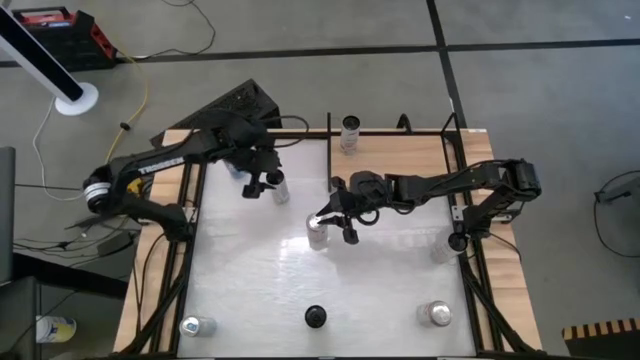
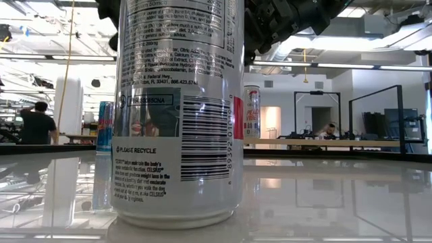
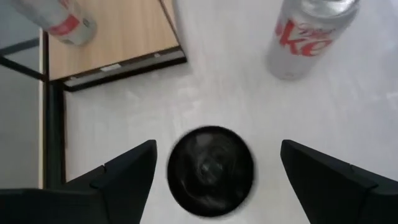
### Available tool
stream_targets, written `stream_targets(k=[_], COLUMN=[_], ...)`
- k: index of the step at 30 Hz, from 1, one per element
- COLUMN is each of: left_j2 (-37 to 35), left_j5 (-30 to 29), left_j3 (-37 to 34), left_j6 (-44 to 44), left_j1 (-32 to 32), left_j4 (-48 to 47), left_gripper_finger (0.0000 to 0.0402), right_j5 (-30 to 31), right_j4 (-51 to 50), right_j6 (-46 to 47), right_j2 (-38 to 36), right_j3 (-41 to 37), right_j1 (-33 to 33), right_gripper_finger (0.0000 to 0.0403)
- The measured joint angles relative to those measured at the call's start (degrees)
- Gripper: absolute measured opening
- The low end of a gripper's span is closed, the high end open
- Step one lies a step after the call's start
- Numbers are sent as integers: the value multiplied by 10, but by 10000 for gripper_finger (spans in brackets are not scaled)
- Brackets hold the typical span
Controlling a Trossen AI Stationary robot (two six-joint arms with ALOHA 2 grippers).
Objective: Place canned beverage on shelf
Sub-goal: Put the top white and yellow soda can on the shelf
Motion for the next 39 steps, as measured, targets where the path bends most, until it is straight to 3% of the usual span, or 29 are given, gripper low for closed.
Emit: stream_targets(k=[10, 17, 25, 29, 33, 39], left_j2=[63, 71, 70, 70, 70, 70], left_j5=[-22, -24, -24, -23, -34, -130], left_j3=[-1, -1, -1, -1, -1, -1], left_j6=[16, 21, 1, -61, -180, -341], left_j1=[0, 0, -1, -3, -7, -40], left_j4=[-13, -26, -23, -15, -5, 18], left_gripper_finger=[328, 326, 272, 242, 241, 249], right_j5=[0, 0, 0, 0, 0, 11], right_j4=[-8, -6, -5, -5, -5, -5], right_j6=[0, -2, -2, -2, -2, -1], right_j2=[0, 0, 0, 0, 0, 0], right_j3=[-1, -1, -1, -1, -1, -1], right_j1=[0, 0, 0, 0, 0, 0], right_gripper_finger=[120, 120, 120, 120, 120, 120])
